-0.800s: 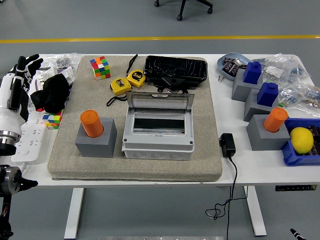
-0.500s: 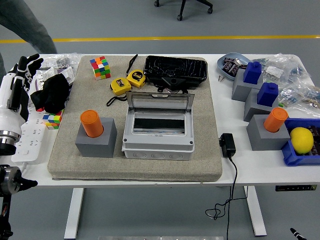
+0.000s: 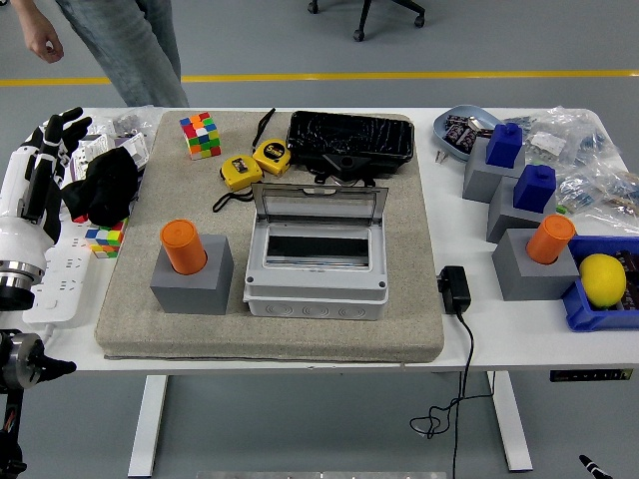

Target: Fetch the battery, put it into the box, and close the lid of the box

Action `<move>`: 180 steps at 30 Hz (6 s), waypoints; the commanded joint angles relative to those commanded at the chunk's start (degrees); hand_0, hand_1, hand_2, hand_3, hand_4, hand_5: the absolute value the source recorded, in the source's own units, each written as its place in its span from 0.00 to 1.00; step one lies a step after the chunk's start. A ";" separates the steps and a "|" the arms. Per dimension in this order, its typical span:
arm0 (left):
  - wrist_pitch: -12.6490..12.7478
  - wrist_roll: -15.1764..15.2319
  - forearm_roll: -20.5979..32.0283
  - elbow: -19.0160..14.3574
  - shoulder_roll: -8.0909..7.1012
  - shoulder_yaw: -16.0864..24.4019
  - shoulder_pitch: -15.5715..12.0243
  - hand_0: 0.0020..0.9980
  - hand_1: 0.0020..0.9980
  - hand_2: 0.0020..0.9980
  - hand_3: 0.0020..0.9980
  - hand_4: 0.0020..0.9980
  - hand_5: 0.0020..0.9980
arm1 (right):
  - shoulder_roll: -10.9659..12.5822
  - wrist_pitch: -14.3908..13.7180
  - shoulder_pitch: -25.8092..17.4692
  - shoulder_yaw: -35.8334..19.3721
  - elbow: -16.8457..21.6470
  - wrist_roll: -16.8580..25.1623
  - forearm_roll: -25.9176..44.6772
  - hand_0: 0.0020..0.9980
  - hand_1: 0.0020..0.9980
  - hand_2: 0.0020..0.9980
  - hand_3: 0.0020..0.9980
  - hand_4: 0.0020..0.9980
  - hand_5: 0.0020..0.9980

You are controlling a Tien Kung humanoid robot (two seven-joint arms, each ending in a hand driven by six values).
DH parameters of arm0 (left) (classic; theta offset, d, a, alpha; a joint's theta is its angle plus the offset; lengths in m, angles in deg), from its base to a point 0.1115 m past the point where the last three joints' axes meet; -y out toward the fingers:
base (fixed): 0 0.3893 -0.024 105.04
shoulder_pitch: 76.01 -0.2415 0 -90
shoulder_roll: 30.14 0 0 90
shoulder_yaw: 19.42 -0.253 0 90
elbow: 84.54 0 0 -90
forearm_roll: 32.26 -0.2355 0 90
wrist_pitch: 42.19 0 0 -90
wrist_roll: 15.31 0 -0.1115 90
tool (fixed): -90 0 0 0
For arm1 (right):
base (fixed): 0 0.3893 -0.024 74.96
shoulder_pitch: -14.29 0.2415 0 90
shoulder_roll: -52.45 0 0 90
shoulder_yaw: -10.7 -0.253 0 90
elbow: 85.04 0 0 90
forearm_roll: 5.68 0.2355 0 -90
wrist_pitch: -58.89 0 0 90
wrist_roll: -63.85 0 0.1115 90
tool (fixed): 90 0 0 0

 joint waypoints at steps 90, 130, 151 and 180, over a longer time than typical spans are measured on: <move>-12.73 -0.66 0.64 10.34 2.14 -7.57 -0.87 0.76 0.79 0.69 0.63 1.00 0.00 | -0.05 0.24 0.03 -1.86 -0.35 0.52 -0.44 0.80 0.73 0.72 0.76 1.00 0.99; -5.65 0.99 2.67 12.10 2.30 -11.68 -0.04 0.17 0.17 0.18 0.19 1.00 0.00 | -0.23 0.31 0.28 -3.87 -0.55 0.32 -1.43 0.80 0.73 0.72 0.76 1.00 0.99; 2.20 3.26 2.71 12.07 2.28 -14.99 1.34 0.06 0.02 0.12 0.15 1.00 0.00 | -0.18 0.43 0.27 -4.18 -0.73 0.31 -1.50 0.80 0.73 0.72 0.76 1.00 0.99; 10.63 5.55 2.92 8.93 1.61 -17.40 3.88 0.03 0.00 0.06 0.08 1.00 0.00 | -0.08 0.46 0.59 -4.59 -0.84 0.34 -1.50 0.80 0.73 0.72 0.76 1.00 0.99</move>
